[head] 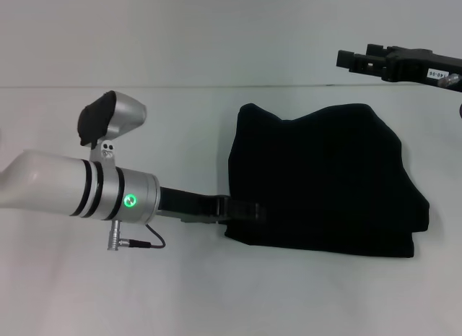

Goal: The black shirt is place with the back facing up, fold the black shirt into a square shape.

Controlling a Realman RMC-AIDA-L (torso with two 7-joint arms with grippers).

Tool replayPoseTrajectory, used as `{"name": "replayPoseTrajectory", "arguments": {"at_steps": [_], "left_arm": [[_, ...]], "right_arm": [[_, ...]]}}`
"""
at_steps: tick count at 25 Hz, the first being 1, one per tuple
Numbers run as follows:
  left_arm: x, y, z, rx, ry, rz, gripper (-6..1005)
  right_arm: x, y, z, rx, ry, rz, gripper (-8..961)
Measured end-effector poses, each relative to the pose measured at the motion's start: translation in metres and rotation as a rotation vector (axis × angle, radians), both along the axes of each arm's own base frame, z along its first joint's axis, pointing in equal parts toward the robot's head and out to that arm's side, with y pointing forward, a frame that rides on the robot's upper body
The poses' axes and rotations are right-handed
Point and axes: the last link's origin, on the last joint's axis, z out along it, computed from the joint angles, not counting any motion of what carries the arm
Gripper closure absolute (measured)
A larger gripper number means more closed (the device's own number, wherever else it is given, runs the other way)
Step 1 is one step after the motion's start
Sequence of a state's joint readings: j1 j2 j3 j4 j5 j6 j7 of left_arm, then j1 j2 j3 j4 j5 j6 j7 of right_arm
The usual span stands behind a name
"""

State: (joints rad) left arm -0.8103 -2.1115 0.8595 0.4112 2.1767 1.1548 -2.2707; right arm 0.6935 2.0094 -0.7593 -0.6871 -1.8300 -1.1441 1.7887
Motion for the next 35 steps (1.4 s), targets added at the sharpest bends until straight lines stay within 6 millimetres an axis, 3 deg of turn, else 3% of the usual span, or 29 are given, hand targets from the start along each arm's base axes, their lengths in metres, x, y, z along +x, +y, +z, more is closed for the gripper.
{"name": "replayPoseTrajectory", "arguments": {"at_steps": [17,22,25,30,35], "left_arm": [[0.0044,0.0059,0.0,0.016,0.026,-0.029,139],[0.0048,0.0063,-0.0004,0.015,0.031,-0.031,335],[0.0045,0.0066,-0.0004,0.017,0.034,-0.03,566],[0.0042,0.0078,-0.0005,0.024,0.04,-0.03,779],[0.0048,0.0061,-0.0018,0.011,0.042,-0.033,878]], "right_arm": [[-0.0008,-0.0002,-0.0014,-0.002,0.002,0.001,172],[-0.0012,0.0001,-0.0013,-0.001,0.002,0.001,178],[-0.0009,0.0005,-0.0011,0.002,0.001,-0.001,182],[-0.0004,0.0008,-0.0008,0.005,0.0,-0.003,187],[-0.0001,0.0011,-0.0006,0.007,-0.001,-0.005,193]]}}
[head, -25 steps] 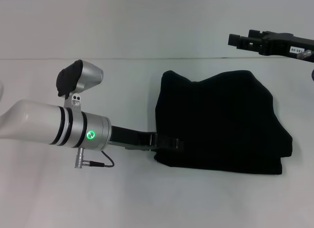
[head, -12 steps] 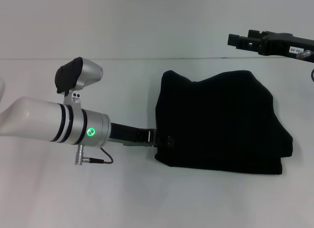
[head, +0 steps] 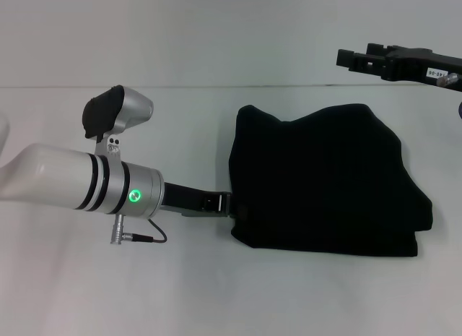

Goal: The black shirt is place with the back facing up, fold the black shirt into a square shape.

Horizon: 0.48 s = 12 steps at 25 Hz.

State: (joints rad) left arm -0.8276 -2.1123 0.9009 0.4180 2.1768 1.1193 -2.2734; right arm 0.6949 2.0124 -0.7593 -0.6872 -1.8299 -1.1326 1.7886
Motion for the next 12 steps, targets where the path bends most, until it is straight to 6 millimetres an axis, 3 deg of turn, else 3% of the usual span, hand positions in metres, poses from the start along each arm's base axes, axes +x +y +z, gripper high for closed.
{"name": "replayPoseTrajectory", "arguments": {"at_steps": [6,12], "left_arm": [[-0.005,-0.006,0.003,-0.019,-0.019,0.012,996],[-0.01,-0.01,0.013,-0.009,-0.036,0.005,1001]], "right_arm": [[0.001,0.0,0.001,0.002,-0.001,-0.002,200],[0.001,0.0,0.0,0.001,0.001,-0.005,207]]}}
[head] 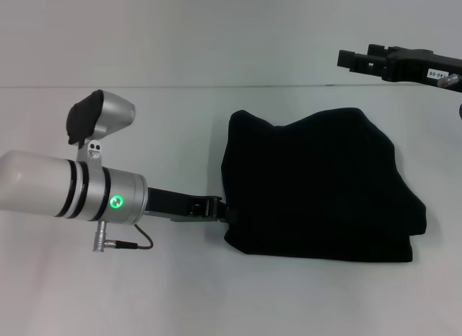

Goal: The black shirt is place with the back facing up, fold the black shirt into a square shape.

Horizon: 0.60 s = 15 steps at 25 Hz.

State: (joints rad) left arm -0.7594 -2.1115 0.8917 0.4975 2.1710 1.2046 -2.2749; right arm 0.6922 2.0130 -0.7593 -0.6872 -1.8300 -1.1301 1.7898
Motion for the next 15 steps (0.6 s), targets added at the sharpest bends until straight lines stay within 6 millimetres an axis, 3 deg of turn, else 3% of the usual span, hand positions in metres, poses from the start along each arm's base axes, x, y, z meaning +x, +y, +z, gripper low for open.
{"name": "replayPoseTrajectory", "arguments": {"at_steps": [15], "left_arm": [[-0.0005,-0.005,0.0068,-0.024,-0.031,-0.011,925]], "right_arm": [[-0.0011,0.0001,-0.0009,-0.001,0.002,0.001,225]]}}
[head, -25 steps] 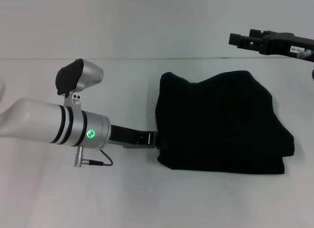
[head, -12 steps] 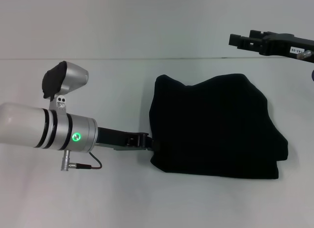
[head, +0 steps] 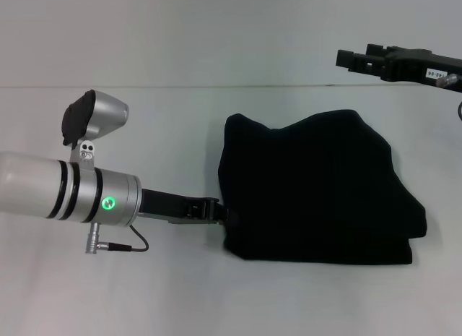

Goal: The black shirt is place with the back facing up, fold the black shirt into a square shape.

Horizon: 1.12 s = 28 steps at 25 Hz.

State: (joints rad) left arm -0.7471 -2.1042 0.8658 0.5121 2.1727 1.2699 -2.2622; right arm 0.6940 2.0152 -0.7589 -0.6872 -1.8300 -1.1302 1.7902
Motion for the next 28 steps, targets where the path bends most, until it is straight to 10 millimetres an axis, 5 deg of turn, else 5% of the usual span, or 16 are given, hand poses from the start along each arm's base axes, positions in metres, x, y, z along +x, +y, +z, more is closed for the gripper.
{"name": "replayPoseTrajectory", "arguments": {"at_steps": [9,18,25,28], "left_arm": [[-0.008,0.003,0.025,0.048,-0.001,-0.019,880],[0.008,0.012,0.048,0.184,-0.098,-0.21,532],[0.033,0.044,0.027,0.274,-0.059,-0.232,205],[0.041,0.051,0.012,0.298,-0.036,-0.218,143]], "right_arm": [[0.004,0.0,0.003,0.008,-0.003,-0.01,235],[0.012,0.0,0.007,0.011,0.018,-0.053,246],[0.011,0.001,0.008,0.013,0.024,-0.055,271],[0.009,0.002,0.007,0.012,0.026,-0.054,284]]}}
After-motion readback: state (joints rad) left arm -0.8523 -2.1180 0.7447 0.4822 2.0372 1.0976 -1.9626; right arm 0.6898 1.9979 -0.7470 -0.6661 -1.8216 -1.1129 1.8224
